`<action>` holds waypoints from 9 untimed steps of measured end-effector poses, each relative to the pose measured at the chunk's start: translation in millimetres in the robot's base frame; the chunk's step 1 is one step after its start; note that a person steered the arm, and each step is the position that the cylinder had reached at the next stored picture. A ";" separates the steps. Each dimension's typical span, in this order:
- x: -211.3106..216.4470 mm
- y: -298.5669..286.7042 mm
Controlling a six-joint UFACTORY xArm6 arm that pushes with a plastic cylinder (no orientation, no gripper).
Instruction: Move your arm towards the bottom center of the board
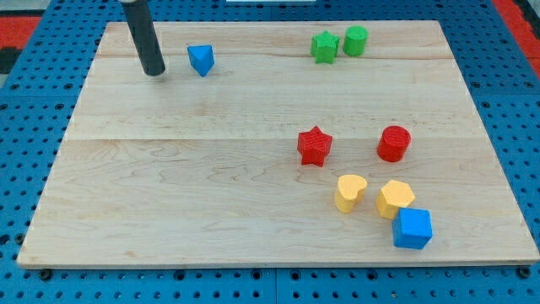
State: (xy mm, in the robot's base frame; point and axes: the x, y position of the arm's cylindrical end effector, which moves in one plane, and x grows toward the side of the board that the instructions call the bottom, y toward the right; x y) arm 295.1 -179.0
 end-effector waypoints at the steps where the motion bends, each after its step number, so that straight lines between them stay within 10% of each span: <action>1: -3.7 74.6; 3: -0.7 205.9; 5: -15.2 50.0; 6: -47.1 104.3; 8: -15.1 227.3; 9: 71.6 227.5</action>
State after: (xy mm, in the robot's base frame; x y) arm 366.7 48.4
